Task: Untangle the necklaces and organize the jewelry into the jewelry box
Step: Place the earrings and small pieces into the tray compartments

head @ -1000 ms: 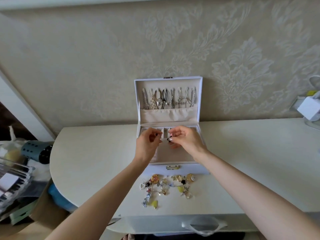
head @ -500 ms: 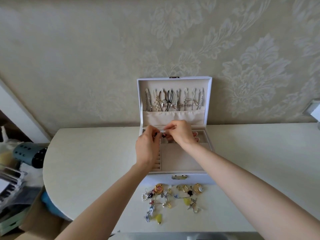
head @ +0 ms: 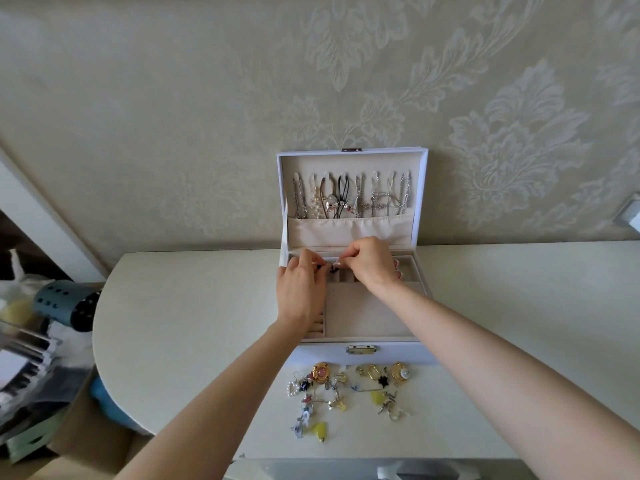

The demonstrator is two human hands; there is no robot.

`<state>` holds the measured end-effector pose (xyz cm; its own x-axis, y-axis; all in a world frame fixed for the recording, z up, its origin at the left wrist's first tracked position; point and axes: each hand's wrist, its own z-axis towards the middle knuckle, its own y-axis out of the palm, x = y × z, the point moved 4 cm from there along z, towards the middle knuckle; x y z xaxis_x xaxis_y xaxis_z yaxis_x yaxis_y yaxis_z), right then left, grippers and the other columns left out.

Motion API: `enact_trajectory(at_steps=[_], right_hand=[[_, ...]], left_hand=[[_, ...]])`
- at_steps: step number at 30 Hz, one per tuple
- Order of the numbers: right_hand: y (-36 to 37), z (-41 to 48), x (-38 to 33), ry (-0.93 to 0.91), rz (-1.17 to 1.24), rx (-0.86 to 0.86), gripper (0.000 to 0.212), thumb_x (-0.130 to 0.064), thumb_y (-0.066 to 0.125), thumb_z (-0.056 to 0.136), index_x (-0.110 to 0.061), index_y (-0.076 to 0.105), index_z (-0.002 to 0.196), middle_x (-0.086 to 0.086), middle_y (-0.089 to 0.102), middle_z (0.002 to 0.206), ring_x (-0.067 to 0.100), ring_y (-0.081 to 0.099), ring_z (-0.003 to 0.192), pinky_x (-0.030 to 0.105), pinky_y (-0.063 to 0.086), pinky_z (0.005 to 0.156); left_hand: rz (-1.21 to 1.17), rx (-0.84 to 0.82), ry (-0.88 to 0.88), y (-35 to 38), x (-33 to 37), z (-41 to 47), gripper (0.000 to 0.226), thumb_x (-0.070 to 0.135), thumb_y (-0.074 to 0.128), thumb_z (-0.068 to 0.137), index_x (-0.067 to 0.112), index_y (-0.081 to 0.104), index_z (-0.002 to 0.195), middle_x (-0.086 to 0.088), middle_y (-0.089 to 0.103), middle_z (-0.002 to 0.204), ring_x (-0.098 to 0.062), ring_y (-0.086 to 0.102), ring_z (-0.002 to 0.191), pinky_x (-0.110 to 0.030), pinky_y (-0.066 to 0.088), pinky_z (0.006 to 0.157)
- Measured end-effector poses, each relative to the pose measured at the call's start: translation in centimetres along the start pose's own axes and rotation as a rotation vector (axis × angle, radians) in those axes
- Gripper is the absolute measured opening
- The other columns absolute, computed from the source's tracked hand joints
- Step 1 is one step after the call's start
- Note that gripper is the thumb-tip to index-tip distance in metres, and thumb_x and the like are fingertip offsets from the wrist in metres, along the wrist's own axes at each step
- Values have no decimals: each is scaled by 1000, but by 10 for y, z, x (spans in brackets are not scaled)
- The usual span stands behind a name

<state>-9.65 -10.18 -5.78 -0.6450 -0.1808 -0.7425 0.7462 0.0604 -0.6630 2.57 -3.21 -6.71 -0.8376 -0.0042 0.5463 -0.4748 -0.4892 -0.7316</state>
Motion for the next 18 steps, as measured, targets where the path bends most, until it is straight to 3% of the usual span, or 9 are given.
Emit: enact_trajectory(at_steps=[5,10,18], right_hand=[[-3,-2,-2,-39,-88,-13,15,-6,63,85,-12,76,89,5,73,94,19,64,91,25,48,73],[-2,-5,-4,-74,-106,-24,22,-1,60,84,-14,76,91,3,73,95,18,65,94,27,51,79],[-7,-12,-14,-185,-335,53,19,-7,56,87,-18,72,91,0,67,101,21,59,95,25,33,65]], left_hand=[[-4,11,24,-1,2,0,15,24,54,94,11,56,100,-2,68,98,-22,56,101,-27,22,75],[41,-19,25,1,2,0,18,26,51,96,11,57,105,-3,67,104,-22,54,107,-31,26,84],[78,-44,54,2,3,0,18,23,49,97,11,56,107,-4,66,105,-24,52,108,-32,26,84]])
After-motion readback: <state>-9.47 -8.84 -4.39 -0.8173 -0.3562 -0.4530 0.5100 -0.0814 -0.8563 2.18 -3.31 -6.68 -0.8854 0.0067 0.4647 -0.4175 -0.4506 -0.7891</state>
